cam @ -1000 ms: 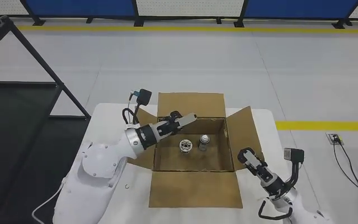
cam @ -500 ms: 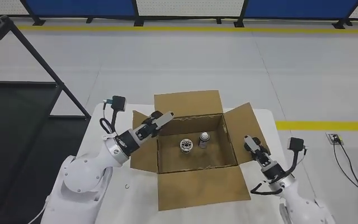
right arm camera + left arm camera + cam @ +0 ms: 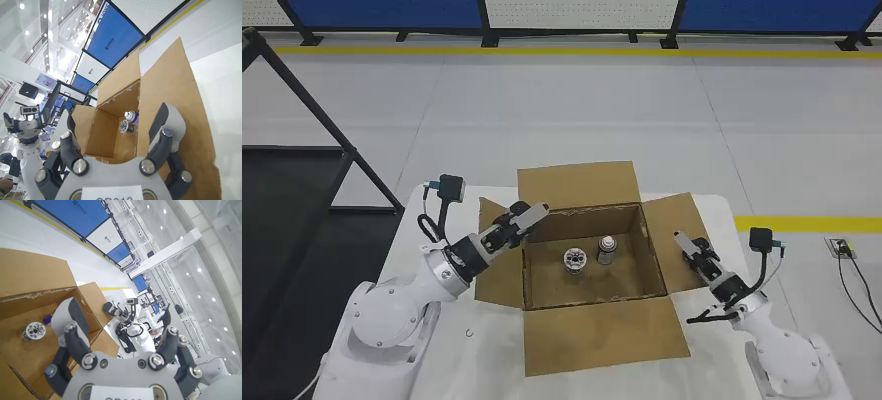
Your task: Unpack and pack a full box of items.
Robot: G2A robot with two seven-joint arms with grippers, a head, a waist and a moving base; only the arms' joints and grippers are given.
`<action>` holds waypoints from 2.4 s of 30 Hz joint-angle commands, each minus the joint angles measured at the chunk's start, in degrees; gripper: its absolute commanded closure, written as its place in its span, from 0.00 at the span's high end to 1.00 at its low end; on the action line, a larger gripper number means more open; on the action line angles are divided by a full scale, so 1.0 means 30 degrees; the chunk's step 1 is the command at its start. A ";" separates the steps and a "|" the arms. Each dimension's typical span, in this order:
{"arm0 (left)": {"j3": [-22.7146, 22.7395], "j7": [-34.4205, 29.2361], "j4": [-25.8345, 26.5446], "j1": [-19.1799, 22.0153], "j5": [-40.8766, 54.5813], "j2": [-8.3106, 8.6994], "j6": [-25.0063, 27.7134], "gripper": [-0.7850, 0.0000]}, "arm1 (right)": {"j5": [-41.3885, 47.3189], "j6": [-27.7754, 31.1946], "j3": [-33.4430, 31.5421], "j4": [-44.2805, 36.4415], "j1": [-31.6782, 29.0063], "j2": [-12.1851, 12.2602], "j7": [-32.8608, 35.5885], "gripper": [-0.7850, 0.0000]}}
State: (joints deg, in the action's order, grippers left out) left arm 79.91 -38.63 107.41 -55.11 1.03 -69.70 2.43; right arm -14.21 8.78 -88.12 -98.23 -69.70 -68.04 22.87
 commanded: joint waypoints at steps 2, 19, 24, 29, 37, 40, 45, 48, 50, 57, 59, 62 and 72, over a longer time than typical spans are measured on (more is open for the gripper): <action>0.0129 0.0115 0.0045 -0.0115 0.0034 0.0041 0.0029 1.00 | 0.0037 -0.0287 -0.0014 0.0417 0.0185 0.0064 0.0973 1.00; 0.0447 0.0550 0.0215 0.0026 0.0263 0.0219 -0.0015 1.00 | 0.0686 0.0919 -0.0447 0.1057 -0.0141 0.0532 0.5280 1.00; 0.0568 0.0726 0.0162 -0.0017 0.0300 0.0272 0.0011 1.00 | 0.1337 0.1650 -0.0271 0.1054 -0.0190 0.0626 0.6364 1.00; 0.0712 0.0857 0.0153 -0.0109 0.0403 0.0328 0.0024 1.00 | 0.2062 0.2500 -0.0242 0.0820 -0.0398 0.0748 0.7442 1.00; 0.1019 0.1017 0.0303 -0.0308 0.0548 0.0427 0.0049 1.00 | 0.2015 0.2533 0.0081 0.0530 -0.0458 0.0908 0.8271 1.00; 0.1085 0.1062 0.0331 -0.0378 0.0607 0.0460 0.0067 1.00 | 0.1766 0.2205 0.0335 0.0600 -0.0301 0.0948 0.8420 1.00; 0.1195 0.1100 0.0360 -0.0514 0.0705 0.0516 0.0068 1.00 | 0.1095 0.1382 0.0844 0.0855 0.0110 0.0988 0.8380 1.00; 0.1236 0.1099 0.0373 -0.0573 0.0712 0.0551 0.0067 1.00 | 0.1090 0.1206 0.1051 0.1039 0.0331 0.1005 0.8336 1.00; 0.1245 0.1102 0.0380 -0.0596 0.0728 0.0571 0.0081 1.00 | 0.1113 0.1184 0.1135 0.1108 0.0409 0.1022 0.8296 1.00; 0.1222 0.1218 0.0374 -0.0645 0.0795 0.0628 0.0047 1.00 | 0.1591 0.1499 0.1002 0.1087 0.0377 0.1095 0.7721 1.00; 0.1208 0.1287 0.0379 -0.0651 0.0832 0.0639 0.0070 1.00 | 0.1881 0.1723 0.0820 0.0863 0.0226 0.1117 0.7356 1.00; 0.1237 0.1370 0.0382 -0.0660 0.0826 0.0665 0.0153 1.00 | 0.2497 0.2003 0.0545 0.0477 -0.0012 0.1135 0.6766 1.00; 0.2264 0.2023 0.0894 -0.1447 0.1091 0.0807 0.0589 1.00 | 0.3176 0.2627 0.1310 -0.0963 0.0475 0.1080 0.5753 1.00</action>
State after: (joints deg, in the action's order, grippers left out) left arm 86.09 -32.75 109.95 -59.09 4.21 -67.34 4.10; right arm -4.52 16.89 -84.89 -100.87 -68.96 -64.75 40.18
